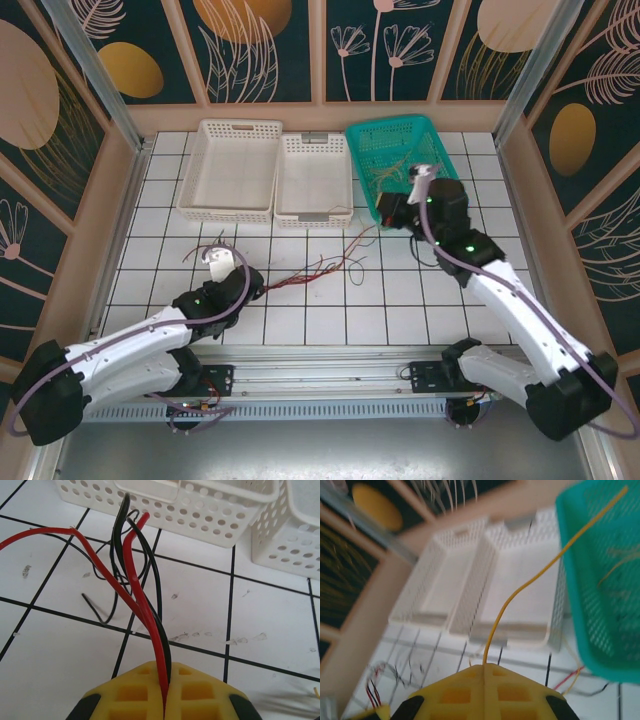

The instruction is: Untangle the cables

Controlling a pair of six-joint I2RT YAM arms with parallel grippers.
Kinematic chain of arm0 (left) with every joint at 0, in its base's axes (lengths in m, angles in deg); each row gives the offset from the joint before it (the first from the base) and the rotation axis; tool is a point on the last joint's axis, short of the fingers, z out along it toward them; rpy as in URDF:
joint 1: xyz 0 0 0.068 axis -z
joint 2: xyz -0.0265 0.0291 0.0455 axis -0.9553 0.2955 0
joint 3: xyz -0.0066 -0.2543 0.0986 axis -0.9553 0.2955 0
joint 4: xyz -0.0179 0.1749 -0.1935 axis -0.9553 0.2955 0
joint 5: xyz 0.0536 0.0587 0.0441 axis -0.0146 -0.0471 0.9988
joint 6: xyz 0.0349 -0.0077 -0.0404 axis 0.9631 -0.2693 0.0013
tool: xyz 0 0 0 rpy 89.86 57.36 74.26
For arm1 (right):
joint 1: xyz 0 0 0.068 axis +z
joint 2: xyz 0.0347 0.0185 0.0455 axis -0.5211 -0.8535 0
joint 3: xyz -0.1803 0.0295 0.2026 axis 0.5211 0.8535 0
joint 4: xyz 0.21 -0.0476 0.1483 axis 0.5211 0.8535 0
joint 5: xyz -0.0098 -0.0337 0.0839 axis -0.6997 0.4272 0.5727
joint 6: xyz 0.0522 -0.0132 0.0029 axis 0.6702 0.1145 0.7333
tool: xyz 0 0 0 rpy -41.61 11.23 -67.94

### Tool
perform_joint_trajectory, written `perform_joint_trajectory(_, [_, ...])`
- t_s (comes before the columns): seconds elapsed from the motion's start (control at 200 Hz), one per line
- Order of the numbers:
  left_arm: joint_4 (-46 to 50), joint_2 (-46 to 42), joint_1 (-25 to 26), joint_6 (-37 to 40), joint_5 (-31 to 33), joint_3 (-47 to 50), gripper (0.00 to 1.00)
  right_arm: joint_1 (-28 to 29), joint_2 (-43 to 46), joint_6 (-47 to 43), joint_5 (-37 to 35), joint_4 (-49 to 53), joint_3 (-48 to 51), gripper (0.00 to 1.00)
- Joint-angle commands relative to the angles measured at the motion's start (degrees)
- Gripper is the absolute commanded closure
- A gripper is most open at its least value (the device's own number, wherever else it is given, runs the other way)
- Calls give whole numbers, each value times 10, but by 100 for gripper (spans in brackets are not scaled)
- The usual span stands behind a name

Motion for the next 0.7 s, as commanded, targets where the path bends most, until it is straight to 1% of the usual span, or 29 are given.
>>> perform_joint_trajectory(0.0, [-10,17,-2,10,-5,-19,100,-5,12,-3,-99,86,-69,100])
perform_joint_trajectory(0.095, [-18,16,-2,11,-5,-20,100,-9,14,5,-127,133,-71,100])
perform_joint_trajectory(0.16, [-21,15,-2,13,-4,-20,100,-16,30,9,-142,150,-46,100])
perform_joint_trajectory(0.21, [-25,15,-2,15,-7,-21,100,-23,44,12,-139,152,-15,100])
perform_joint_trajectory(0.32, [-43,28,-2,29,-21,-27,100,-28,64,20,-87,130,56,100])
perform_joint_trajectory(0.385, [-57,43,-2,43,-36,-36,100,-29,86,30,-23,86,101,100])
perform_joint_trajectory(0.43, [-64,54,-2,51,-48,-45,91,-28,106,38,16,47,126,100])
perform_joint_trajectory(0.49, [-85,64,-2,65,-67,-55,80,-27,121,43,48,13,144,100])
perform_joint_trajectory(0.596, [-122,93,-2,90,-99,-87,59,-27,105,46,103,-15,151,100])
perform_joint_trajectory(0.621, [-129,104,-2,96,-107,-99,56,-27,97,47,118,-23,153,100])
perform_joint_trajectory(0.671, [-139,133,-2,104,-122,-126,54,-27,85,58,146,-43,164,100])
perform_joint_trajectory(0.696, [-144,148,-2,108,-133,-139,52,-26,80,67,159,-55,170,100])
